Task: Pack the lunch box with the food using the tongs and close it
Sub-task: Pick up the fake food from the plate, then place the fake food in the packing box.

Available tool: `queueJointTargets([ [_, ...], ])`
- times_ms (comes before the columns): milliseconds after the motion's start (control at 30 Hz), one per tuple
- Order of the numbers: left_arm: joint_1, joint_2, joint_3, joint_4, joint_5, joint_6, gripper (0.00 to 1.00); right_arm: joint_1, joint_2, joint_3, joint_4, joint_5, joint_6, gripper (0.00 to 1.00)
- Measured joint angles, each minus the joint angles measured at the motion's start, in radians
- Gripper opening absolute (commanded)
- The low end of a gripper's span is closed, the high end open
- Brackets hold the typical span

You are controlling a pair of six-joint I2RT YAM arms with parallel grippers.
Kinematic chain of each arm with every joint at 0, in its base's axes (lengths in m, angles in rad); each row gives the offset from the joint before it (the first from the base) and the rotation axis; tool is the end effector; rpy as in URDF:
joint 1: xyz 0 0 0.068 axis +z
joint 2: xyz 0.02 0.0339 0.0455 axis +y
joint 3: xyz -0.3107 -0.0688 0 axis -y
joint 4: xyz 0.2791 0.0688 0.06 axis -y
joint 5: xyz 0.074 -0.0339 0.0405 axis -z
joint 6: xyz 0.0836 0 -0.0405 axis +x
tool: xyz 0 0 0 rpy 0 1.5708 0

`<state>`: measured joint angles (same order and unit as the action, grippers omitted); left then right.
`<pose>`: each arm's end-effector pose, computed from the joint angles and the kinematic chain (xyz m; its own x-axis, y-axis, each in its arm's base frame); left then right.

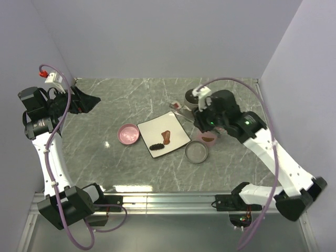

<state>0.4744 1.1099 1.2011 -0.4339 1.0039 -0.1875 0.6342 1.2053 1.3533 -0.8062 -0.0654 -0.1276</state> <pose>0.2691 0.0589 0.4370 -0.3797 -0.3075 -0.8725 0.3977 0.7973 -0.4541 0.2390 0.1826 0.4079 -0.4082 -0.4579 -0.7897 -0.6905 0.7208 -0.0610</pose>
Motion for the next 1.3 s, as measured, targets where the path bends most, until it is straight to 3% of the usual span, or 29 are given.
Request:
queueJointTargets([
  [400, -0.002, 0.014, 0.034, -0.008, -0.01, 0.011, 0.97, -0.337, -0.341, -0.192, -0.05, -0.082, -0.016, 0.37],
  [600, -0.003, 0.021, 0.034, -0.008, -0.019, 0.011, 0.97, -0.465, -0.43, -0.263, -0.079, -0.143, -0.024, 0.38],
  [967, -0.004, 0.018, 0.033, -0.012, -0.026, 0.031, 0.97, -0.5, -0.436, -0.337, -0.105, -0.191, -0.028, 0.4],
  [1300, -0.004, 0.013, 0.029, -0.013, -0.026, 0.045, 0.97, -0.51, -0.424, -0.348, -0.115, -0.189, -0.027, 0.52],
])
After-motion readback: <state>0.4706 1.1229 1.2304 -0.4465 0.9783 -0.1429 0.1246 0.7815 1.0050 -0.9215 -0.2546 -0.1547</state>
